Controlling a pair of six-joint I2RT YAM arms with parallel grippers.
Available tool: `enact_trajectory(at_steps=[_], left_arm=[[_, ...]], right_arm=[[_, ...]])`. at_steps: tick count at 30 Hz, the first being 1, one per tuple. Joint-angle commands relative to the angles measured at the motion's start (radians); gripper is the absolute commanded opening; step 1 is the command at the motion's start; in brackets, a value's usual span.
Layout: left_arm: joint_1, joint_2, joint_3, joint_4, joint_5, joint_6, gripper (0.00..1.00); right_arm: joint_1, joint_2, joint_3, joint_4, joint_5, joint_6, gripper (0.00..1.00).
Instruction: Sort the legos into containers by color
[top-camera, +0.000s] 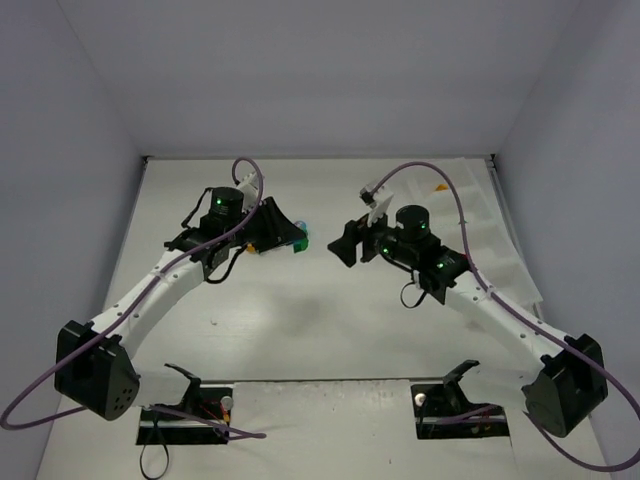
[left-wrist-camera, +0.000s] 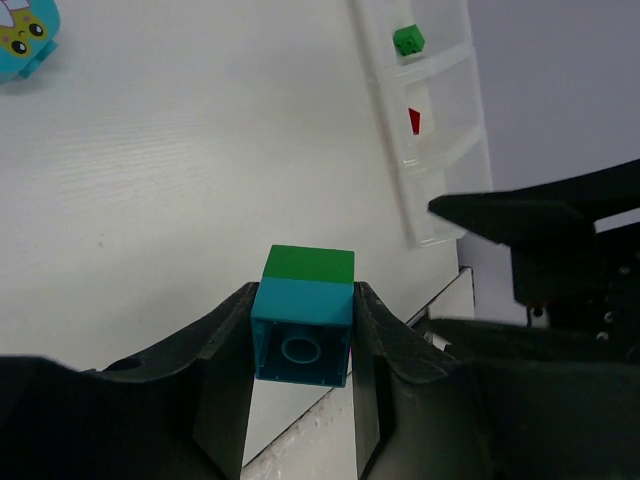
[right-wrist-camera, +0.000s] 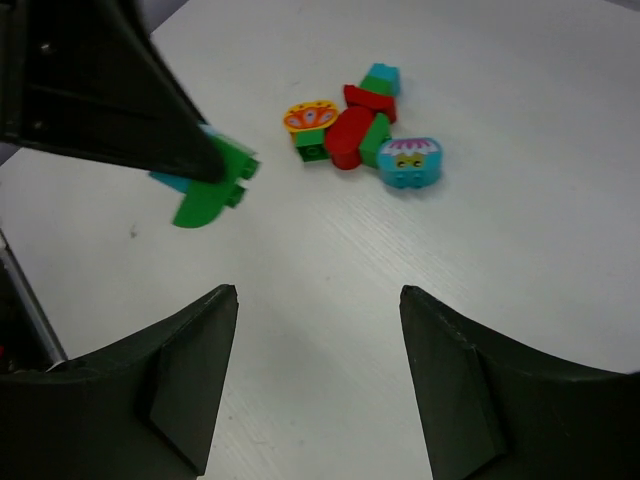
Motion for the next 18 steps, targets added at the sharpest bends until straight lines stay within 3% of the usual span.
enact_trajectory(at_steps=[1, 5, 18], left_arm=[[0.001, -0.009, -0.005, 0.188, 0.036, -0.135, 0.00], [0.000, -0.015, -0.010, 0.223, 0.020, -0.155, 0.00], [-0.008, -0.032, -0.036, 0.240, 0.010, -0.174, 0.00]], right_arm=[[0.099, 0.050, 0.041, 0.143, 0.032, 0.054, 0.63], [0.170, 0.089, 0.061, 0.181, 0.076, 0.062, 0.62], [0.216, 0.179, 0.124, 0.257, 0.182, 0.089, 0.60]])
